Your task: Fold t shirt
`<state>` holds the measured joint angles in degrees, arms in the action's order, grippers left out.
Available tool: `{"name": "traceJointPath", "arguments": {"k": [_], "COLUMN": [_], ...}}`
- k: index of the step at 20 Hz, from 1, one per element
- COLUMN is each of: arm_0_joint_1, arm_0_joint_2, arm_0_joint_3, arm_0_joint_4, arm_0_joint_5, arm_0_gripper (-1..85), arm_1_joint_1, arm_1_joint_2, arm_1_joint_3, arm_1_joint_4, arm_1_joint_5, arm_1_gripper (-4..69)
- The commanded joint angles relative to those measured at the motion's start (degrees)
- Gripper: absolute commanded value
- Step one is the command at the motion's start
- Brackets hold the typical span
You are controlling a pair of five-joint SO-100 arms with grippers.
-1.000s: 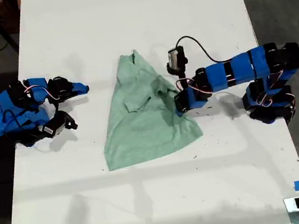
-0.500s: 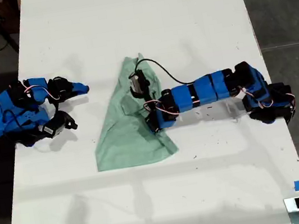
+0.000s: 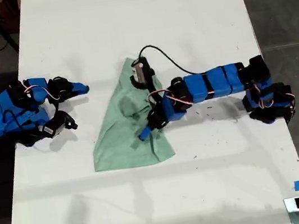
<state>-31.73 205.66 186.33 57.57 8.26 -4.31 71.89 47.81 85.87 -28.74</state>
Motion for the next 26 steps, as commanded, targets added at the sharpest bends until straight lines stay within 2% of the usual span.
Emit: {"name": "traceJointPath", "arguments": {"k": [1, 4, 6, 9, 12, 14, 16, 18, 19, 21, 23, 26], "arm_0_joint_1": [0.7, 0.7, 0.7, 0.7, 0.7, 0.8, 0.8, 0.8, 0.8, 0.8, 0.9, 0.8], "arm_0_joint_2": [0.4, 0.4, 0.4, 0.4, 0.4, 0.4, 0.4, 0.4, 0.4, 0.4, 0.4, 0.4], "arm_0_joint_3": [2.1, 2.1, 2.1, 2.1, 2.1, 2.1, 2.1, 2.1, 2.1, 2.1, 2.1, 2.1], "arm_0_joint_4": [-0.4, -0.4, -0.4, -0.4, -0.4, -0.4, -0.4, -0.4, -0.4, -0.5, -0.6, -0.7], "arm_0_joint_5": [-0.6, -0.7, -0.8, -0.6, -0.5, -0.5, -0.6, -0.7, -0.7, -0.8, -0.8, -0.8], "arm_0_gripper": [-0.1, -0.1, -0.1, -0.1, -0.1, -0.1, -0.1, -0.2, -0.2, -0.3, -0.3, -0.3], "arm_1_joint_1": [0.0, 1.0, 2.1, 3.5, 4.0, 4.9, 7.3, 9.8, 11.1, 12.5, 15.6, 18.9], "arm_1_joint_2": [13.7, 26.3, 39.0, 62.5, 82.0, 95.4, 112.1, 128.1, 128.1, 128.5, 128.7, 128.7], "arm_1_joint_3": [4.5, 15.8, 31.3, 62.7, 89.9, 103.9, 115.3, 122.3, 123.7, 129.5, 130.3, 130.4], "arm_1_joint_4": [3.1, 5.8, 5.4, -3.7, -14.6, -18.5, -17.8, -11.4, -10.6, -13.2, -11.6, -10.0], "arm_1_joint_5": [1.3, 3.5, 6.7, 11.2, 13.9, 14.8, 14.2, 12.4, 11.1, 7.9, 6.3, 7.6], "arm_1_gripper": [28.5, 27.5, 27.3, 22.8, 11.2, 4.5, 0.7, 0.8, 0.8, 0.8, 0.8, 0.8]}}
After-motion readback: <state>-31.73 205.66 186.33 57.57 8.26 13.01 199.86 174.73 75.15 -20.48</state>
